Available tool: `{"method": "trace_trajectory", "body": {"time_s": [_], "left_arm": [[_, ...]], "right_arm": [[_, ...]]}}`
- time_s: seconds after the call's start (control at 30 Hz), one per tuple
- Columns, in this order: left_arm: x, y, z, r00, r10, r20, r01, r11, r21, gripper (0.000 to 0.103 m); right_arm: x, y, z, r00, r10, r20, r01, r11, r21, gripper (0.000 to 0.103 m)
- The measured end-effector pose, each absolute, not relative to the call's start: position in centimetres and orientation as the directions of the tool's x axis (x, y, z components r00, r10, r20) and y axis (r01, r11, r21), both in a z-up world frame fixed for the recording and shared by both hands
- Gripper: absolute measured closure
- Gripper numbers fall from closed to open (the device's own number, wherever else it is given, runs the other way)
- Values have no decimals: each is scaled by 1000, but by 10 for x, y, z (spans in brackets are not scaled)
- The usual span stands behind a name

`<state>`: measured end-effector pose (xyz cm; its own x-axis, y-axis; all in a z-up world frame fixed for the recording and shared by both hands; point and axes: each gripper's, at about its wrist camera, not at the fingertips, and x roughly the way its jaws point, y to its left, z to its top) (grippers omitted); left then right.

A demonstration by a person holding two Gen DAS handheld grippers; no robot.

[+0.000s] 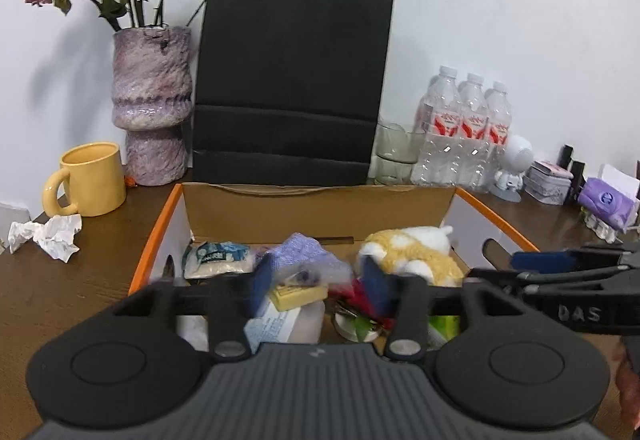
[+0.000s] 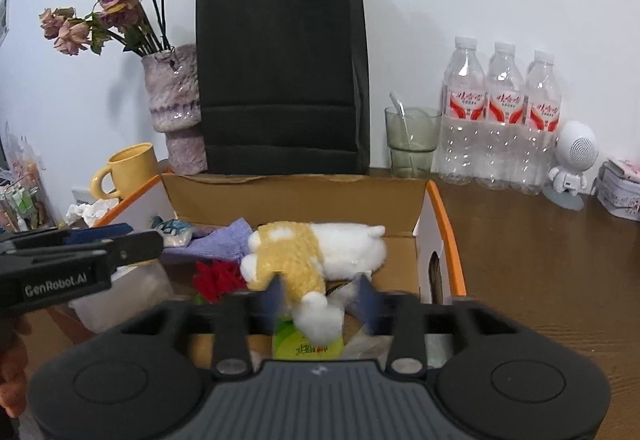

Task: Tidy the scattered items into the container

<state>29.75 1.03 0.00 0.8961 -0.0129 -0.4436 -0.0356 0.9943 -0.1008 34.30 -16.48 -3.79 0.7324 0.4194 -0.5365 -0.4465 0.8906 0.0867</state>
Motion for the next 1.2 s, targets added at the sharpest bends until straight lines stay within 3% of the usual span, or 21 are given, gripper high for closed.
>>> {"method": "trace_trajectory", "body": {"time_s": [0.07, 0.8, 1.2], "left_arm": [[294, 8, 3, 901, 51, -430, -90, 993, -73, 0], [277, 4, 23, 901, 33, -433, -85, 991, -102, 0], [209, -2, 45, 906, 24, -423, -73, 992, -99, 0]], "right_arm": [[339, -166, -35, 741, 416, -527, -447, 891, 76, 0], [317, -170, -3, 752, 389, -532, -427, 902, 56, 0], [244, -179, 22, 787, 367, -496, -401, 915, 41, 0]]}}
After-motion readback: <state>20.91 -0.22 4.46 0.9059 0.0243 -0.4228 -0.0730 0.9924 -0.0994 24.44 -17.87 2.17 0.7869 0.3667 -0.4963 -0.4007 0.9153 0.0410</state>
